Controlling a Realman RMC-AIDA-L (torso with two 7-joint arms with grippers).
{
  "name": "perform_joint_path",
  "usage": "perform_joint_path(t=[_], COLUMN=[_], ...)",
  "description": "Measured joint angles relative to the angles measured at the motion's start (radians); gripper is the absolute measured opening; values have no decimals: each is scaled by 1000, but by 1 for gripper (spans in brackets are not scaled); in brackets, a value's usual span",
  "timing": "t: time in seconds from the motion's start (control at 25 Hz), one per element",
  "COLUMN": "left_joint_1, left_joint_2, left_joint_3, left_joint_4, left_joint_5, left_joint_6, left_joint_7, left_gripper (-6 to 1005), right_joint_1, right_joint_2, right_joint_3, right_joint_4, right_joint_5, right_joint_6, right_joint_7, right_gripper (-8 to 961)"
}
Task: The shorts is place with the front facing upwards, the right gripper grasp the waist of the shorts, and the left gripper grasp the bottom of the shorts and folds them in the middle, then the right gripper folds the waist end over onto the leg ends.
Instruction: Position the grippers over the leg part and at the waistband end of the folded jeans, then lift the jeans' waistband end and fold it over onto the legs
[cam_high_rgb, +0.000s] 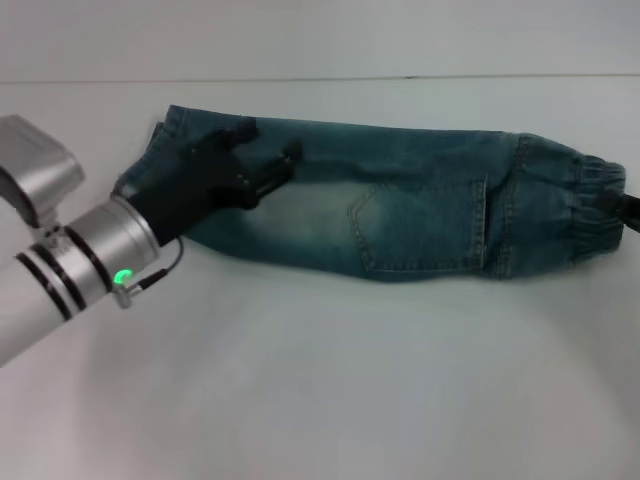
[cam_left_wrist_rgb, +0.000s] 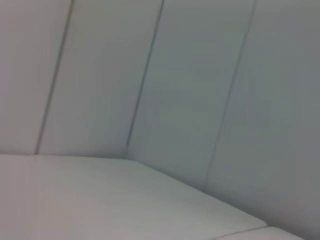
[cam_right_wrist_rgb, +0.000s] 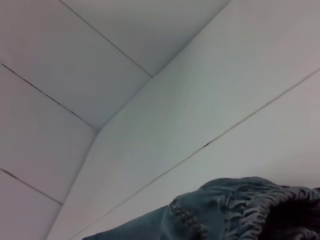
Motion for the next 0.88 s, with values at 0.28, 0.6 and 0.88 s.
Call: perform_joint_path(t=[0.28, 0.6, 0.88], left_joint_1=[-56, -61, -61], left_joint_2=[-2, -1, -1], left_joint_3=[-12, -12, -59], left_joint_4=[-207, -263, -301], left_joint_5=[-97, -137, -143], left_joint_6=[-22, -34, -50], left_joint_7=[269, 359, 403], left_gripper=[725, 695, 668], right_joint_1=[-31, -25, -36], right_joint_2=[-10, -11, -20], right_joint_3=[5, -1, 44], right_joint_4=[-37, -45, -49], right_joint_5=[0, -34, -14], right_joint_6=[-71, -59, -174], right_joint_7=[42, 40, 62], right_gripper=[73, 53, 53])
